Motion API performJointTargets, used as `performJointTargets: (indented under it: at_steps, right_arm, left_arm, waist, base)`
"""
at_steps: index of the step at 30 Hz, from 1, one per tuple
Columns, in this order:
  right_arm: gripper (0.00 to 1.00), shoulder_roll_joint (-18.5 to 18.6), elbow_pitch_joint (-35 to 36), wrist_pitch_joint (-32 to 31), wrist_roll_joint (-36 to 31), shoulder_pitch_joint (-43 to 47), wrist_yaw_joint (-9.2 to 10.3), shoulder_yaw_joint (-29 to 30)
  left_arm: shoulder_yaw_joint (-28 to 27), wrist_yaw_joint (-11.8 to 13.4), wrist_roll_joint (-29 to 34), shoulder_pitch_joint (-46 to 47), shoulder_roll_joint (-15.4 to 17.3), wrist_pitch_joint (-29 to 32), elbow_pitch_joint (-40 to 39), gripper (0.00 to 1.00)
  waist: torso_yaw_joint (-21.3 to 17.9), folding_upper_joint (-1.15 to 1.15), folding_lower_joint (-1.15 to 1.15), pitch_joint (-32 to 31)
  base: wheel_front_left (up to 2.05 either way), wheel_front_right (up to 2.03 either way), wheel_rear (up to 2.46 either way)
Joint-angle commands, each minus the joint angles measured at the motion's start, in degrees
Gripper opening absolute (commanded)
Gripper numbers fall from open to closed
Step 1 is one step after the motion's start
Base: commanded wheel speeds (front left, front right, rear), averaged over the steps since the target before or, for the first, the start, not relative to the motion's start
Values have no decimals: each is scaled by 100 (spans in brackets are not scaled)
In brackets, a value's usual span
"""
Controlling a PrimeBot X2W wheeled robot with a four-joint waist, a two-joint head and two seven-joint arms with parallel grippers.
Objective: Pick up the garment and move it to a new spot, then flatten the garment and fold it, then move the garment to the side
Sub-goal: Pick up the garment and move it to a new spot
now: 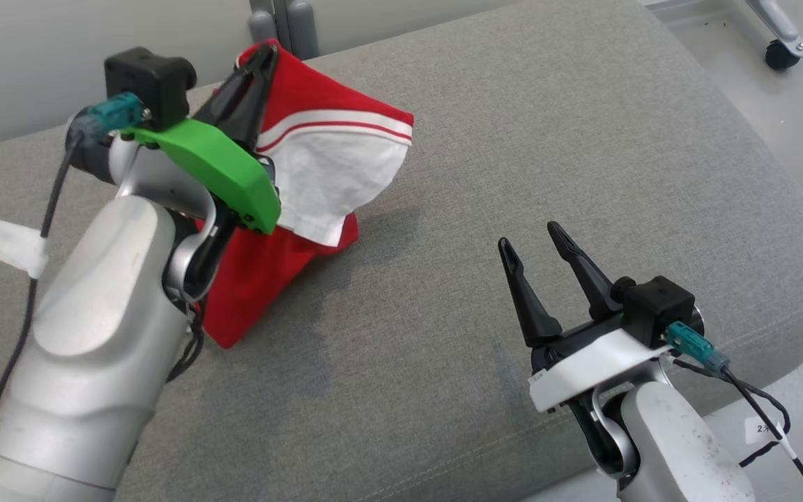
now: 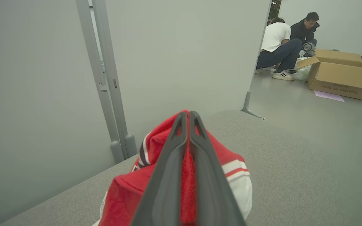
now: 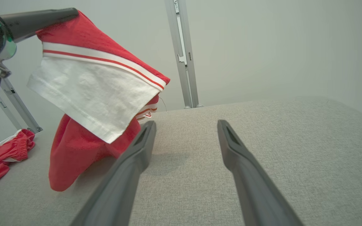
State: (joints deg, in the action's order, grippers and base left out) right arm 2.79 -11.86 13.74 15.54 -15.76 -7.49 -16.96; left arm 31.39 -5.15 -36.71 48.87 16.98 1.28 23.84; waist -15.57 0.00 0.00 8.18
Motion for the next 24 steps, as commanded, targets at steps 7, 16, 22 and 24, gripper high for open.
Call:
performJointTargets:
  at_steps: [7, 16, 22, 24]
  right_arm:
    - [100, 19, -19, 60, -8, 14, 0, 52]
    - [100, 20, -40, 12, -75, 7, 0, 30]
    - [100, 20, -36, -16, -97, 69, 0, 64]
    - [100, 19, -28, -13, -91, 93, 0, 85]
  left_arm:
    - [183, 48, -146, -658, -521, -491, 523, 0]
    - [428, -135, -377, -1031, -1106, -1212, 1589, 0]
    - [606, -210, -555, -1071, -1275, -1453, 1845, 100]
    - [600, -222, -612, -1102, -1299, -1526, 1824, 100]
  waist:
    - [-53, 0, 0, 35]
    - [55, 0, 0, -20]
    - [188, 0, 0, -70]
    - [255, 0, 0, -91]
  base:
    - [0, 0, 0]
    - [0, 0, 0]
    - [0, 0, 0]
    - [0, 0, 0]
